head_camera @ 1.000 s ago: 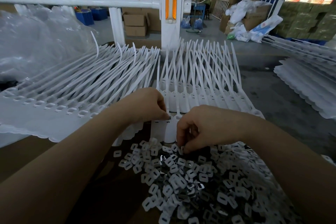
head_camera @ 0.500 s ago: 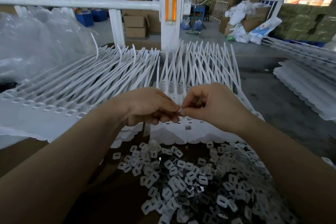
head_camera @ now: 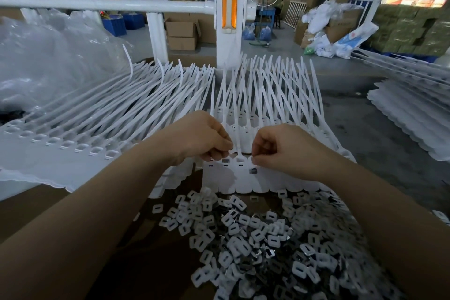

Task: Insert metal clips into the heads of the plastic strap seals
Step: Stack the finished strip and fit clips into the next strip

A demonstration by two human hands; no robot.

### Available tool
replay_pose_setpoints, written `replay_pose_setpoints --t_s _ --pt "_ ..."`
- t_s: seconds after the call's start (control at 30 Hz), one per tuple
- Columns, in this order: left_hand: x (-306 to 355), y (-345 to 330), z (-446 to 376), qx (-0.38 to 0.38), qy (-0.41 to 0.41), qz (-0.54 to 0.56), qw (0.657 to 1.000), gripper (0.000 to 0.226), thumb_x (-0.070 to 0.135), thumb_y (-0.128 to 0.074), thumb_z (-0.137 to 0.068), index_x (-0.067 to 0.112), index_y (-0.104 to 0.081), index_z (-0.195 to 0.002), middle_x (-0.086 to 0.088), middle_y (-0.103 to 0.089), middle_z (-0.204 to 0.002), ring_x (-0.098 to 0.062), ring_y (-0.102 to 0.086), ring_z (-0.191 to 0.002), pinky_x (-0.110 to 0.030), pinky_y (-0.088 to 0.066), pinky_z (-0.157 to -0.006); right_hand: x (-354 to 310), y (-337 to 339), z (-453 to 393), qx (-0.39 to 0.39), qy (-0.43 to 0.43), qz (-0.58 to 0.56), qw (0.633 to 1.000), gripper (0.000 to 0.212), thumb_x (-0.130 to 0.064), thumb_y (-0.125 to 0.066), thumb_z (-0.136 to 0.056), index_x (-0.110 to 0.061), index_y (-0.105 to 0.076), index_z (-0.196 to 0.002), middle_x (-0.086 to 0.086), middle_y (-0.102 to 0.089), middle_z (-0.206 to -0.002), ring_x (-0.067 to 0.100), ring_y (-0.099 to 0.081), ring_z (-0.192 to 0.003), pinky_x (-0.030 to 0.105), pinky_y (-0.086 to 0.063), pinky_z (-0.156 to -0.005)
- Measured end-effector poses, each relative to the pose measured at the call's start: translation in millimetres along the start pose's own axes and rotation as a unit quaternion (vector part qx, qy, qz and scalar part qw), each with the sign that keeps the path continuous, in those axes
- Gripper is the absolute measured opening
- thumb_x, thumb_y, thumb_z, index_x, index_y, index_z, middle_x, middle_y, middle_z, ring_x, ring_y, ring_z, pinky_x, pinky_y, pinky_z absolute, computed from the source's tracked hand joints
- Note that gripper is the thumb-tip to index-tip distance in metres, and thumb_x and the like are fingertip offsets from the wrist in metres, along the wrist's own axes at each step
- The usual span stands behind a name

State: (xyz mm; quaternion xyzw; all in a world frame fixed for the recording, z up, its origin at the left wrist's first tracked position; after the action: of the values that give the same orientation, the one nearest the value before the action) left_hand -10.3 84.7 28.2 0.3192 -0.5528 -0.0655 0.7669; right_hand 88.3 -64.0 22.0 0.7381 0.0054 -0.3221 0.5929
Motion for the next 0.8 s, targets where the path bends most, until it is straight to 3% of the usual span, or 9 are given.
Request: replay_pose_setpoints --t_s 0.13,0.3,0.67,0.8 --pt "-1.4 -3.2 -4.1 0.027 -0.045 -0.111 0.992 0.010 0.015 -0.070 -0.088 0.016 -0.073 -0.078 0.005 -0.069 -0.060 0.002 -0.059 -0.047 -0.011 -0.043 -0.044 1.4 -4.3 0.1 -0.038 0.005 0.017 0.999 0.014 -0.029 -0.075 -0.082 -0.035 -0.063 -0.077 -0.011 -0.065 -0.076 -0.003 -0.059 -0.070 0.013 -0.046 -0.060" --pt "0.2 -7.0 -6.7 0.026 -0.049 -0.199 0.978 0.006 0.024 -0.071 -0.087 0.023 -0.074 -0.081 0.008 -0.070 -0.070 -0.002 -0.064 -0.062 -0.016 -0.046 -0.054 3.3 -4.9 -0.2 -0.049 0.004 0.007 0.999 0.011 -0.029 -0.074 -0.083 -0.034 -0.065 -0.080 -0.014 -0.067 -0.079 -0.005 -0.059 -0.074 0.016 -0.050 -0.064" --pt "-0.1 -5.9 -9.4 0.022 -0.052 -0.240 0.969 0.004 0.025 -0.077 -0.082 0.024 -0.076 -0.078 0.010 -0.070 -0.067 0.009 -0.060 -0.051 -0.007 -0.040 -0.042 1.7 -6.5 0.4 -0.055 0.010 0.003 0.998 0.016 -0.027 -0.073 -0.084 -0.036 -0.062 -0.078 -0.016 -0.064 -0.078 -0.012 -0.057 -0.074 0.007 -0.042 -0.057" --pt "-0.9 -5.9 -11.0 0.035 -0.040 -0.245 0.968 0.006 0.027 -0.078 -0.080 0.022 -0.079 -0.081 0.009 -0.072 -0.072 0.001 -0.064 -0.062 -0.014 -0.047 -0.052 1.6 -6.1 0.2 -0.054 0.009 -0.001 0.998 0.016 -0.027 -0.073 -0.084 -0.036 -0.062 -0.078 -0.016 -0.065 -0.077 -0.012 -0.057 -0.073 0.007 -0.042 -0.056"
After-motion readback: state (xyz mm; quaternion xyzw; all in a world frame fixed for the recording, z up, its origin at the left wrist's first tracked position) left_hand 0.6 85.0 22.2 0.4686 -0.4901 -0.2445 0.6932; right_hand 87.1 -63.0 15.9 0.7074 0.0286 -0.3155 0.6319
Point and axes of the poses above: each hand's wrist, its own z-axis away from the middle knuckle, its own y-axis out of the back of the hand, x = y × z, the point moved 4 cm from there along -z, towards the middle knuckle
